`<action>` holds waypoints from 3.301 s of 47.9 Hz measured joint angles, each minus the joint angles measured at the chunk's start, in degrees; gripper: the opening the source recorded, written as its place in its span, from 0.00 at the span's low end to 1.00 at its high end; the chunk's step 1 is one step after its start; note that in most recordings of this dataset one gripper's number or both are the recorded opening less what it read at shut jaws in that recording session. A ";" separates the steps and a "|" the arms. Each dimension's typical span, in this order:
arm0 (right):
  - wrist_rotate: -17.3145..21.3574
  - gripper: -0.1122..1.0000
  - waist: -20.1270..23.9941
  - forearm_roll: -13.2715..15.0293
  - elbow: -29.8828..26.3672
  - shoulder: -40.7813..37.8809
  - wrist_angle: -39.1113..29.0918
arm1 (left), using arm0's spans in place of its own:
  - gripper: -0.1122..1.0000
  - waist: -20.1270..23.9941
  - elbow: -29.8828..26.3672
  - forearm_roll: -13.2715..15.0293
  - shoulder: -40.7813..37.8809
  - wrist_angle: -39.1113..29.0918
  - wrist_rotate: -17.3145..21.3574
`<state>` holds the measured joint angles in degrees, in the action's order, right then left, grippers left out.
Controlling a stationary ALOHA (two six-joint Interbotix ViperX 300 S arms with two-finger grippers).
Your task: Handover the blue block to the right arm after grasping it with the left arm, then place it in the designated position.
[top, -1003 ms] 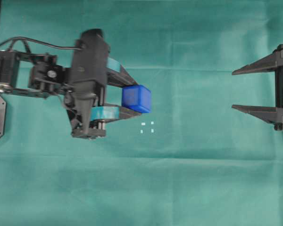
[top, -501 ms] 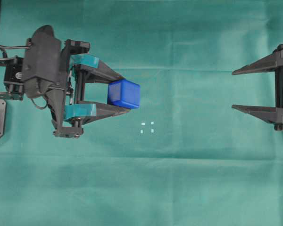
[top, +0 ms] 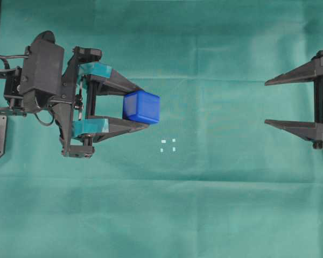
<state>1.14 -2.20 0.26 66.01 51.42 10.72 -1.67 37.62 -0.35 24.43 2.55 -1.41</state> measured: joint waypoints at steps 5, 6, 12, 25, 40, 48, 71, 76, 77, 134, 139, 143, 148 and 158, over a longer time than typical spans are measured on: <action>0.00 0.94 0.00 0.00 0.00 0.09 0.00 | 0.52 0.00 0.00 0.00 0.00 0.00 0.00; -0.09 0.94 0.00 0.00 0.00 0.00 0.00 | 0.52 0.00 0.00 0.00 -0.09 0.00 0.00; -0.09 0.94 0.00 0.00 0.00 0.09 0.00 | 0.52 0.00 0.00 0.00 0.00 0.00 0.00; -0.09 0.94 0.00 0.00 0.00 0.09 0.00 | 0.52 0.00 0.00 0.00 0.00 0.00 0.00; -0.70 0.94 0.00 0.70 -0.09 0.00 0.00 | 0.52 0.00 0.00 0.00 0.00 0.00 0.00; -3.25 0.93 0.00 6.42 -1.41 0.00 -0.09 | 0.52 0.00 0.00 0.00 0.00 0.00 0.00; -15.91 0.93 0.00 25.75 -6.06 -0.09 -3.43 | 0.52 0.00 0.00 0.00 0.00 0.00 -0.09; -19.60 0.93 0.00 31.46 -6.15 -0.09 -3.08 | 0.52 0.09 0.00 0.00 -0.09 -0.09 -0.09; -20.30 0.93 0.00 32.52 -6.15 -0.09 -2.90 | 0.52 0.00 0.00 0.00 -0.09 -0.09 -0.09; -25.22 0.93 0.00 46.23 -7.12 -0.26 -1.76 | 0.52 0.18 0.00 0.09 0.00 -0.18 -0.09; -25.31 0.93 0.00 46.23 -7.12 -0.26 -1.76 | 0.52 0.26 0.00 0.09 0.00 -0.09 -0.09; -25.31 0.93 0.00 46.23 -7.21 -0.26 -1.76 | 0.52 0.35 0.00 0.09 0.00 -0.09 -0.18; -25.31 0.93 0.00 46.23 -7.21 -0.26 -1.67 | 0.52 0.35 0.00 0.09 0.00 -0.09 -0.18; -25.22 0.93 0.00 46.23 -7.21 -0.35 -1.41 | 0.52 0.35 0.00 0.09 0.00 -0.18 -0.18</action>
<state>-24.08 -2.20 46.49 58.80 51.06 9.32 -1.32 37.62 -0.26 24.43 2.37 -1.58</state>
